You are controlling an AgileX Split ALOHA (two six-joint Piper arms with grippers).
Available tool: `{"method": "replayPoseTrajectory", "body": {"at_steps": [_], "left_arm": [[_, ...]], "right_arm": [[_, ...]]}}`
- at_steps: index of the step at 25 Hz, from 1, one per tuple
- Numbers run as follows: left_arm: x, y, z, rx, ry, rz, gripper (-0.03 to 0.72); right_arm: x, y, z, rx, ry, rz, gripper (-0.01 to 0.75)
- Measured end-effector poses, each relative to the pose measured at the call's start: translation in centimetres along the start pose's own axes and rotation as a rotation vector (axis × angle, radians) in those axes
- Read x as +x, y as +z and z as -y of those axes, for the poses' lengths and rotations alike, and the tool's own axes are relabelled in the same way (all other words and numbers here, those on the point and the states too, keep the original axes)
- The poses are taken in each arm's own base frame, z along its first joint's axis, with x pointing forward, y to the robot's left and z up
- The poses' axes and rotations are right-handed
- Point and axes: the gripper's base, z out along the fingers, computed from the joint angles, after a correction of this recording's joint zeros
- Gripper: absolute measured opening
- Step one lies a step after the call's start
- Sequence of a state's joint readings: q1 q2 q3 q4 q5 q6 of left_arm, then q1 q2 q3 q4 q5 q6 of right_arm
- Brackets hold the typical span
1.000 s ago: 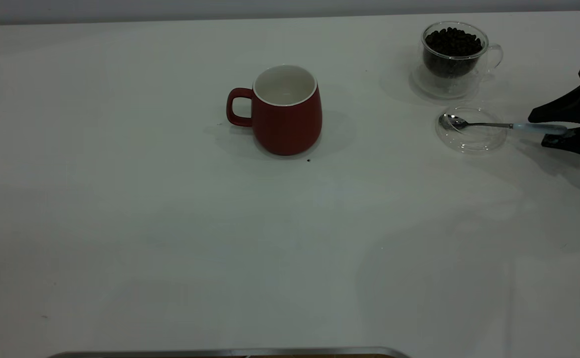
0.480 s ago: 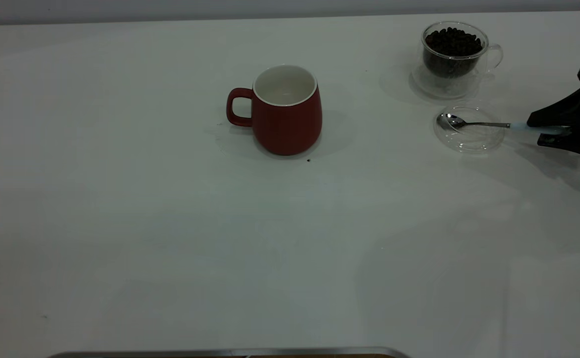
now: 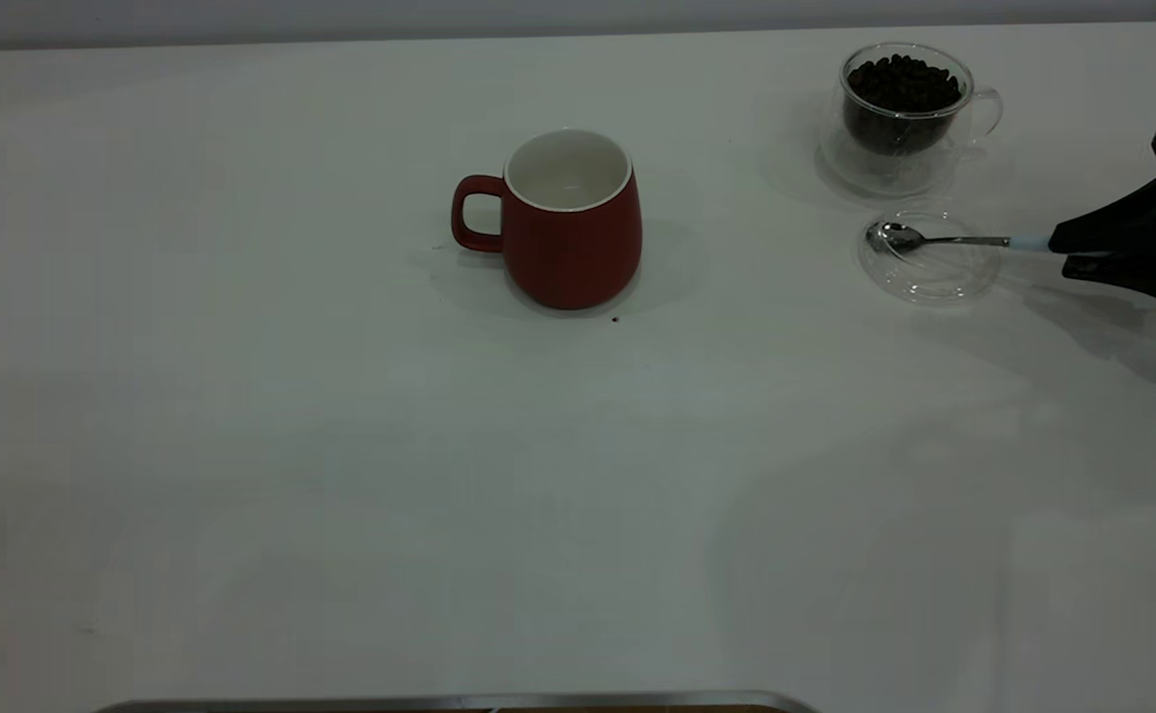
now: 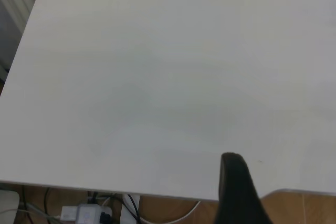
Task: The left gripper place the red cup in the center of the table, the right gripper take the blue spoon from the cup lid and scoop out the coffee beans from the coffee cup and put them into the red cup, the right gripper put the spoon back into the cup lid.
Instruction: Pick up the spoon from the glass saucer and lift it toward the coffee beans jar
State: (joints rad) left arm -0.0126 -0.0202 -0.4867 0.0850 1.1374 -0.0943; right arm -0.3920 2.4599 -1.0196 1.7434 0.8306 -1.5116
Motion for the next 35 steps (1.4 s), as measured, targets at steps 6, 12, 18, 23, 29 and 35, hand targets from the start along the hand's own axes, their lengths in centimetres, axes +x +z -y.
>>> {"method": "replayPoseTrajectory", "body": {"at_steps": [6,12,18,23,29,35], "left_arm": [[0.0,0.0,0.0,0.000,0.000,0.000,0.516],[0.0,0.0,0.0,0.000,0.001,0.000,0.516],[0.0,0.0,0.0,0.000,0.001,0.000,0.516],[0.0,0.0,0.0,0.000,0.001,0.000,0.516],[0.0,0.0,0.0,0.000,0.001,0.000,0.516],[0.0,0.0,0.0,0.000,0.001,0.000,0.516]], "right_arm": [[0.1,0.0,-0.3,-0.038,-0.008,-0.013,0.146],[0.2,-0.1,-0.5,-0.058,-0.017,-0.031,0.121],[0.3,-0.4,-0.3,-0.063,-0.024,-0.046,0.118],[0.4,-0.4,-0.4,-0.071,-0.030,-0.054,0.118],[-0.3,-1.3,-1.3,-0.067,-0.087,-0.053,0.115],[-1.1,-2.6,-3.0,-0.063,-0.130,-0.050,0.115]]}}
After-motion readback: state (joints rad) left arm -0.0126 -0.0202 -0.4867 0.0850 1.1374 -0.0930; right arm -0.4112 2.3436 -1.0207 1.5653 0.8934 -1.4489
